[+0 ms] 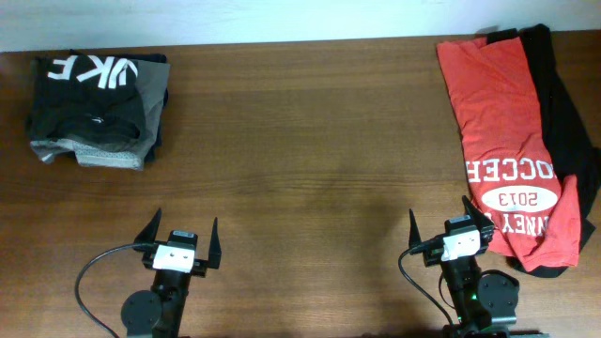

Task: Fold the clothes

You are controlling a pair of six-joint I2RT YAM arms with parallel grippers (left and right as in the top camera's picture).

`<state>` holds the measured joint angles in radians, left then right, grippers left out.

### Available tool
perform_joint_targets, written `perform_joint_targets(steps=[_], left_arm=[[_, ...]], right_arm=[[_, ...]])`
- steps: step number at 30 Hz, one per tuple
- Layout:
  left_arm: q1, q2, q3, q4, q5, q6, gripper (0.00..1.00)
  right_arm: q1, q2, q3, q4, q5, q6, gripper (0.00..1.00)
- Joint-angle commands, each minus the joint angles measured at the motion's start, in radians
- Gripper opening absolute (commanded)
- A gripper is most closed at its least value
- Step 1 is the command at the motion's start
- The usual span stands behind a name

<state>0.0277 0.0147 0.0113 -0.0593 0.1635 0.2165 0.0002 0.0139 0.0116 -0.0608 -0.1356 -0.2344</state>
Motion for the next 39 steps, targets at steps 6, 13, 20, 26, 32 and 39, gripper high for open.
perform_joint_targets(steps=[6, 13, 20, 26, 32, 39], left_arm=[[0.006, -0.008, -0.002, -0.006, -0.007, 0.001, 0.99], [0.005, -0.008, -0.002, 0.005, 0.065, -0.003, 0.99], [0.005, -0.008, 0.001, 0.024, 0.182, -0.034, 0.99], [0.006, 0.026, 0.047, 0.020, 0.180, -0.044, 0.99], [0.006, 0.190, 0.143, 0.021, 0.177, -0.044, 0.99], [0.006, 0.516, 0.374, 0.009, 0.182, -0.044, 0.99]], right_arm=[[-0.009, -0.010, -0.006, -0.003, 0.017, 0.013, 0.99], [-0.009, -0.010, -0.006, 0.028, 0.013, 0.014, 0.99], [-0.009, -0.010, 0.019, 0.069, -0.024, 0.015, 0.99], [-0.009, 0.010, 0.107, 0.041, -0.037, 0.014, 0.99], [-0.009, 0.129, 0.259, -0.021, -0.037, 0.014, 0.99], [-0.009, 0.406, 0.526, -0.183, -0.038, 0.014, 0.98]])
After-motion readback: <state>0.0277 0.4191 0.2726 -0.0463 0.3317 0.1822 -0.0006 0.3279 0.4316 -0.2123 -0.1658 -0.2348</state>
